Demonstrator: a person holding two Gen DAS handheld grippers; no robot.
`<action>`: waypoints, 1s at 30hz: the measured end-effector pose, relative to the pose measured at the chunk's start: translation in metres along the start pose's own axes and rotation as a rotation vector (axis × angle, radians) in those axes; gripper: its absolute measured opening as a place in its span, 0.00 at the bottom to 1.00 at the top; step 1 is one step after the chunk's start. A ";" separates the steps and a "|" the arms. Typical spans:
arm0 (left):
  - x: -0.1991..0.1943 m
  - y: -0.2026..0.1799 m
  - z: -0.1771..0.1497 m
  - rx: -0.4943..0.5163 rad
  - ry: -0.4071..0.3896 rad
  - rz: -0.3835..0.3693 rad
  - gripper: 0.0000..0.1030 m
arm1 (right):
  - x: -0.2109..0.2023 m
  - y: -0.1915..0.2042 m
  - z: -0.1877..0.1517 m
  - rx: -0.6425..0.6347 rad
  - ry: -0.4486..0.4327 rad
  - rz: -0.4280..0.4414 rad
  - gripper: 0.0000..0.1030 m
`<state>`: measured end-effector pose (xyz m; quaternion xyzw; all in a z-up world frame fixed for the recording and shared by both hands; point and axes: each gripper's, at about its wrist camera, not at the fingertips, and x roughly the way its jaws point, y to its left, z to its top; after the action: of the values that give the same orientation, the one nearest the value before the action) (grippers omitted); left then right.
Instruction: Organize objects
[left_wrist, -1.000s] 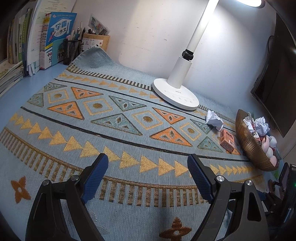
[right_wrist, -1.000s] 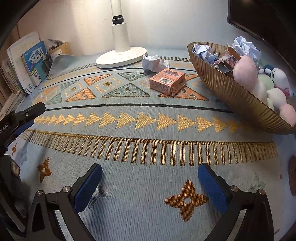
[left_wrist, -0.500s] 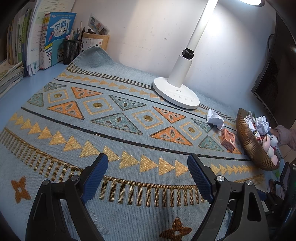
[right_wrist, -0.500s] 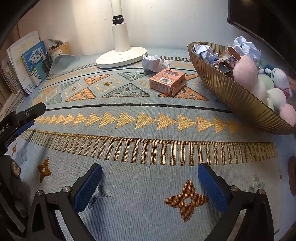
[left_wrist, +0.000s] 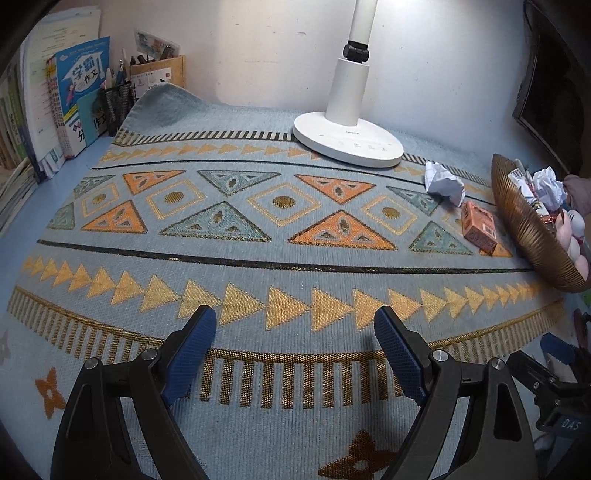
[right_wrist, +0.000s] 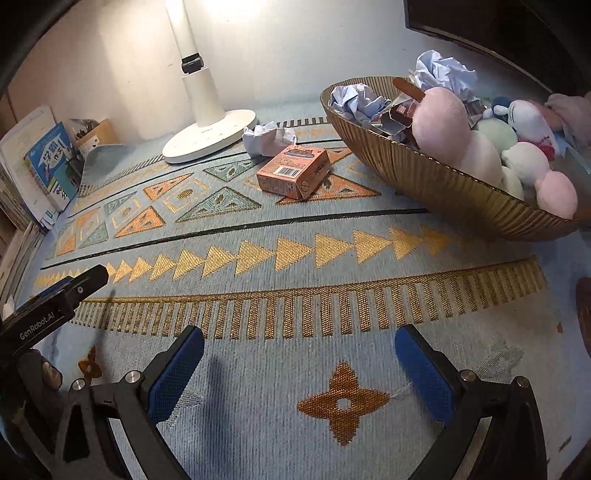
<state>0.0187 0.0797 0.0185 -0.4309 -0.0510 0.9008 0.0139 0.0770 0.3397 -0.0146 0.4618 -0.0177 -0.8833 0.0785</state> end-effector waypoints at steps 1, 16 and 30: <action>0.000 0.001 0.000 -0.001 0.000 0.001 0.84 | 0.001 0.001 0.000 -0.006 0.003 -0.004 1.00; 0.003 -0.004 -0.001 0.021 0.019 0.032 0.91 | 0.003 0.004 0.000 -0.021 0.013 -0.033 1.00; 0.013 -0.014 0.002 0.082 0.054 0.062 1.00 | 0.010 0.010 0.001 -0.066 0.034 -0.078 1.00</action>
<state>0.0086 0.0939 0.0108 -0.4556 -0.0003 0.8902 0.0051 0.0717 0.3279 -0.0207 0.4743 0.0309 -0.8778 0.0592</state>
